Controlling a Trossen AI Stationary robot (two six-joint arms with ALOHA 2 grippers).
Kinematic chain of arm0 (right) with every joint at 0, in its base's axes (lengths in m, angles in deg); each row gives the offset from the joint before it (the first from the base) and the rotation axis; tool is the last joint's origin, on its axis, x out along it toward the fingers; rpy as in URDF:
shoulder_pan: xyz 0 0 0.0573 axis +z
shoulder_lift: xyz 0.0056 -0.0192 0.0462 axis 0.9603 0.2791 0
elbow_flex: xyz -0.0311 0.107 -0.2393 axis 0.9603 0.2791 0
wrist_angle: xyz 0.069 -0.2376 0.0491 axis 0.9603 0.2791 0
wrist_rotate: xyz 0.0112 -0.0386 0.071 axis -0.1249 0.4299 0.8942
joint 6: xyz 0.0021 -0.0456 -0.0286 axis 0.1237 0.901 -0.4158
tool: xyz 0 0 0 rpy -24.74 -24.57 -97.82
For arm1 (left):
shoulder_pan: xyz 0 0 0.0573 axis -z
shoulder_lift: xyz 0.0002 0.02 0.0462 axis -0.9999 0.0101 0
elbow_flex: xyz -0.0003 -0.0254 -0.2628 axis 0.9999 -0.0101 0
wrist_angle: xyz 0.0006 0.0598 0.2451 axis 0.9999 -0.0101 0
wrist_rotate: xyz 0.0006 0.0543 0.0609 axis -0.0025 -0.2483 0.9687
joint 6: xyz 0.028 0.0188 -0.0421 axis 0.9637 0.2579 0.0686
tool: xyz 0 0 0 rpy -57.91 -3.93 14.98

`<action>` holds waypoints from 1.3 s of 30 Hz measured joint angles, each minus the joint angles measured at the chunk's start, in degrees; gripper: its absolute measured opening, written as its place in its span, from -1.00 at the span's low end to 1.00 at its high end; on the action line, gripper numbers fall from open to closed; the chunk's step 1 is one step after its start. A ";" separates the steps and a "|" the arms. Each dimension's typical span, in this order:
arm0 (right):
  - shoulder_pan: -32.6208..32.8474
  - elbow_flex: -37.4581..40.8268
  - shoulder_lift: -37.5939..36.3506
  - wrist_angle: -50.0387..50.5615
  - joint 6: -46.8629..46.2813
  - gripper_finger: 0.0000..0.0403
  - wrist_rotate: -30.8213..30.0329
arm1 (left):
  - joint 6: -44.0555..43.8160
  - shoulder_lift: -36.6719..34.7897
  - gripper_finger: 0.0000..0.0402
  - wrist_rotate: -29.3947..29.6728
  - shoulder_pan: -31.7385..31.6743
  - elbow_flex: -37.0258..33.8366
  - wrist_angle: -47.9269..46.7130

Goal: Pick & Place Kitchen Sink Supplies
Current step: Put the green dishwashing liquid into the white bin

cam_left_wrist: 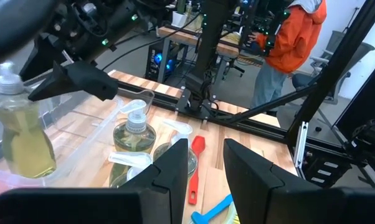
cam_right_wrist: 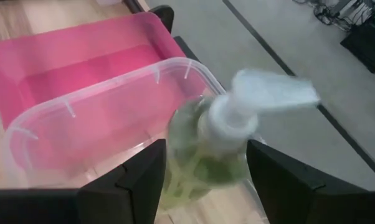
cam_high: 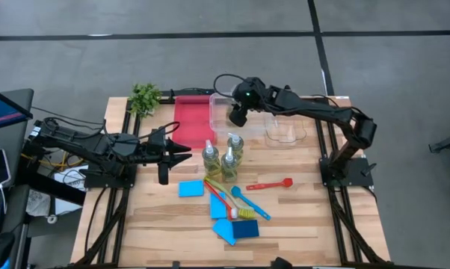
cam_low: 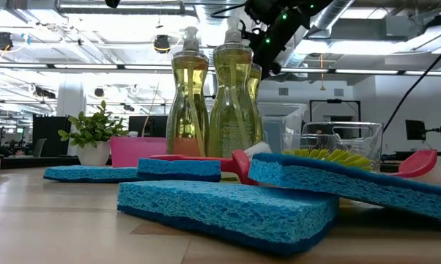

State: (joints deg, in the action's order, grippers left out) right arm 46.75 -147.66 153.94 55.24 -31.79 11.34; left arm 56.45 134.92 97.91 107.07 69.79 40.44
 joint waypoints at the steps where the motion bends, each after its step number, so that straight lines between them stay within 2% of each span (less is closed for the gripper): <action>1: 0.00 0.00 -0.43 0.13 0.13 0.08 0.02 | 0.00 0.00 -0.48 0.00 -0.01 0.00 0.00; 11: 0.35 0.00 -6.02 9.06 0.13 0.07 0.17 | 0.02 0.00 -0.48 0.00 -0.02 0.00 0.00; 18: 1.37 0.02 -13.33 16.24 -1.95 0.07 0.32 | 0.02 0.00 -0.48 0.00 -0.02 0.00 0.00; 22: 2.38 1.91 -19.26 15.61 -4.08 0.07 6.05 | 0.02 0.00 -0.48 0.01 -0.02 0.00 0.00; 27: 4.47 10.61 -30.20 9.33 -4.61 0.07 12.43 | 0.01 0.00 -0.48 0.02 0.00 0.00 0.00; 35: 11.44 34.45 -50.02 -12.18 -9.82 0.07 14.71 | 0.02 0.00 -0.48 0.00 0.00 0.00 0.02; 39: 15.77 42.95 -54.15 -22.16 -16.29 0.07 14.76 | -0.16 0.00 -0.48 0.01 0.00 0.00 0.10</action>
State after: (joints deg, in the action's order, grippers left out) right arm 62.52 -104.71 99.79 33.08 -48.08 26.10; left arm 56.29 134.92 97.91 107.07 69.79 40.55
